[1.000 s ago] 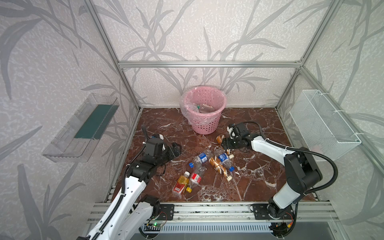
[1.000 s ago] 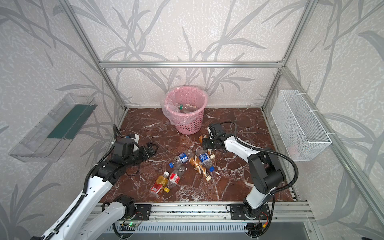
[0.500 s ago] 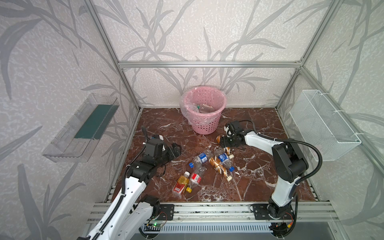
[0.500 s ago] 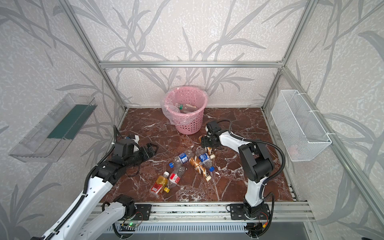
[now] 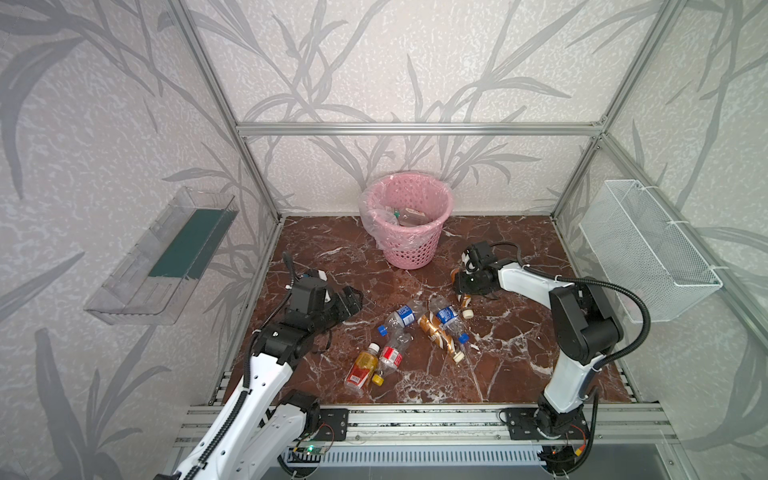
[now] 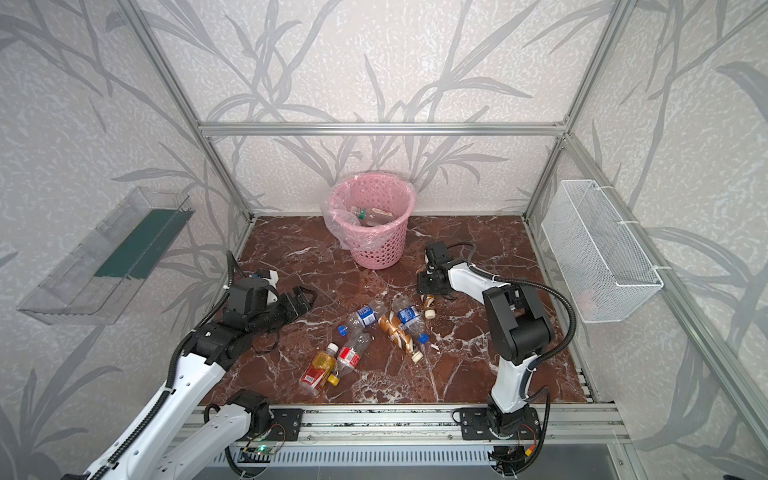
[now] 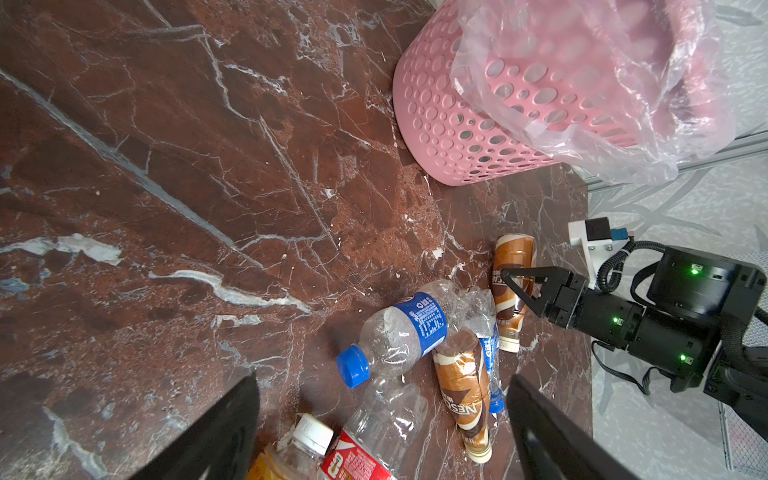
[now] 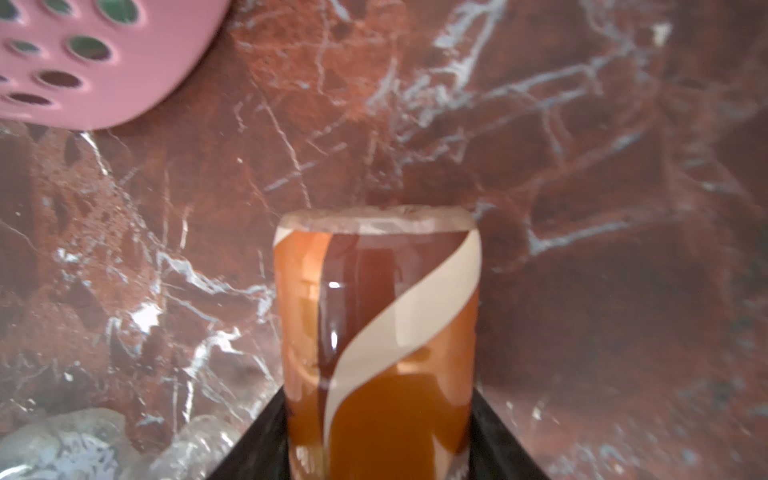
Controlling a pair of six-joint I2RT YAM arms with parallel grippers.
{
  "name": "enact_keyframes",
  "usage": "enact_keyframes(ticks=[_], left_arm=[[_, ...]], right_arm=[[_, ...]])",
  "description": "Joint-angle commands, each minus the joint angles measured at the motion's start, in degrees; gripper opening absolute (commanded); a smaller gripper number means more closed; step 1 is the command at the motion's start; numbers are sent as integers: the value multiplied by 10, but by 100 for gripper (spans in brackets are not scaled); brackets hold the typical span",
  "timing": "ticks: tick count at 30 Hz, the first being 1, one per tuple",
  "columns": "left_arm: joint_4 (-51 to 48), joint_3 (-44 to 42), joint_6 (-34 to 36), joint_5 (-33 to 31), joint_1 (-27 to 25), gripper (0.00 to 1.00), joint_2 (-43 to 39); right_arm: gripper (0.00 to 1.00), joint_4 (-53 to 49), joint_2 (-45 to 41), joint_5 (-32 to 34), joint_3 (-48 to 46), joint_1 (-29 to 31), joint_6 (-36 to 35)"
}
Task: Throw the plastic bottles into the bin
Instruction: 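Lift the coffee bottle with the right gripper and drop it into the bin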
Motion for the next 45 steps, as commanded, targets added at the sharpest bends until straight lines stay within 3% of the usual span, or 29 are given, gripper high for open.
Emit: enact_keyframes(ticks=[1, 12, 22, 32, 36, 41, 45], left_arm=[[-2, -7, -1, -8, 2, 92, -9], [12, -14, -2, -3, 2, 92, 0], [27, -22, -5, 2, 2, 92, 8], [38, -15, -4, 10, 1, 92, 25], [37, -11, -3, 12, 2, 92, 30], [33, 0, -3, 8, 1, 92, 32], [34, 33, 0, 11, 2, 92, 50]], right_arm=[[55, -33, -40, 18, -26, -11, 5], [53, -89, -170, 33, -120, -17, 1], [53, -151, -295, 7, -205, -11, 8], [53, -167, -362, -22, -238, 16, 34], [53, -178, -378, -32, -190, 18, 29], [53, -158, -375, -38, -61, 19, 34], [54, -158, -264, -56, 190, 29, 54]])
